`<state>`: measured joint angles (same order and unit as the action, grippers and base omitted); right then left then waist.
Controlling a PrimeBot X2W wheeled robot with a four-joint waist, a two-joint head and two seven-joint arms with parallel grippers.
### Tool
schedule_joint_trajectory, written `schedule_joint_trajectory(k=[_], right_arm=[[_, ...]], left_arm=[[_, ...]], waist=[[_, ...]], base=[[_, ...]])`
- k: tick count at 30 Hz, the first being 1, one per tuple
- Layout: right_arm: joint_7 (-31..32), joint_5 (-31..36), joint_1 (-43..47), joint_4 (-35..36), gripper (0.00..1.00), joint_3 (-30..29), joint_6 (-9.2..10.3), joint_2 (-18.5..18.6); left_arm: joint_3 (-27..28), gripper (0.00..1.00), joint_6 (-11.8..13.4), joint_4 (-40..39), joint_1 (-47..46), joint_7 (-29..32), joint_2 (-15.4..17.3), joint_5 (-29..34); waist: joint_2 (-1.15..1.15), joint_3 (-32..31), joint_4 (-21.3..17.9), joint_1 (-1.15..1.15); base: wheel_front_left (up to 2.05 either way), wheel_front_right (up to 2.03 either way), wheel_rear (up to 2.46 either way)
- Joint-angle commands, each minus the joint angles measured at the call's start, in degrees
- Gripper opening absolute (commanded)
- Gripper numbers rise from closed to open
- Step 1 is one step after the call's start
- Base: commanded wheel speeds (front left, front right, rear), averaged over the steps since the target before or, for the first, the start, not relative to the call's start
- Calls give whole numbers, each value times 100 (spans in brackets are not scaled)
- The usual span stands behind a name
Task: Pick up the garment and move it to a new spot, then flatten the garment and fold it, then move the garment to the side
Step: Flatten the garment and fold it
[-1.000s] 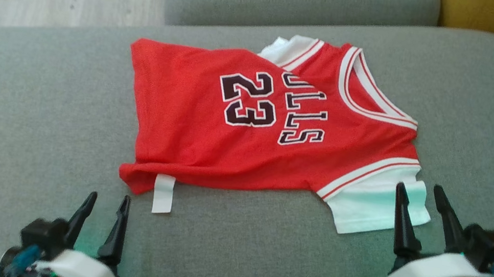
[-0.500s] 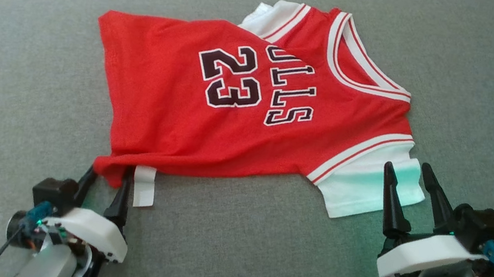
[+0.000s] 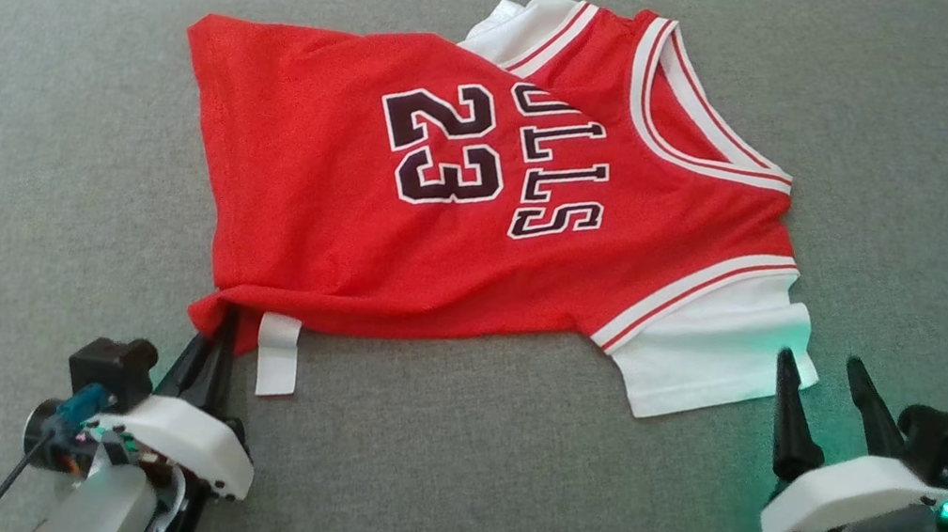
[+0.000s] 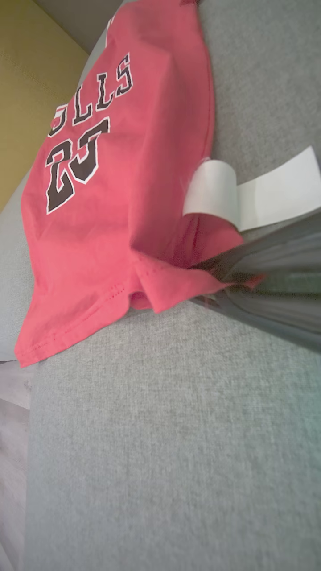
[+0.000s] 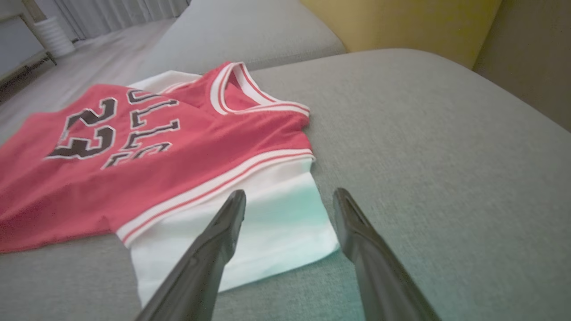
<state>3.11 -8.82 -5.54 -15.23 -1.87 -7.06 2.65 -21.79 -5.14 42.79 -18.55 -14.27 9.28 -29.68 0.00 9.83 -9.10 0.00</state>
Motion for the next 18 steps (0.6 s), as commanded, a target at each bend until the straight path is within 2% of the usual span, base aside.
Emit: schedule_joint_trajectory(k=[1,5,14,15,16,17,18], right_arm=[[17,52,-215,121,100,73,-43,22],[190,152,-476,-386,100,-247,-43,22],[408,498,-1061,-1774,100,-410,-43,22],[463,467,-1078,-1924,97,-377,-43,22],[492,392,-1093,-2050,41,-341,-43,22],[474,316,-1105,-2142,0,-292,-43,22],[419,248,-1111,-2201,0,-228,-43,22]], left_arm=[[195,0,-37,-159,-84,-63,60,48],[207,0,-59,-247,-23,-69,35,54],[85,0,-126,-370,-112,-72,-11,121],[81,0,-132,-381,-120,-72,-15,119],[90,0,-136,-398,-123,-72,-13,112],[101,0,-140,-415,-119,-72,-10,105],[121,0,-142,-441,-113,-72,-6,97]], waist=[[0,18,12,0],[0,71,72,0],[0,223,280,0],[0,228,301,0],[0,228,313,0],[0,227,321,0],[0,223,323,0]], base=[[0,0,0],[0,0,0],[0,0,0],[0,0,0],[0,0,0],[0,0,0],[0,0,0]])
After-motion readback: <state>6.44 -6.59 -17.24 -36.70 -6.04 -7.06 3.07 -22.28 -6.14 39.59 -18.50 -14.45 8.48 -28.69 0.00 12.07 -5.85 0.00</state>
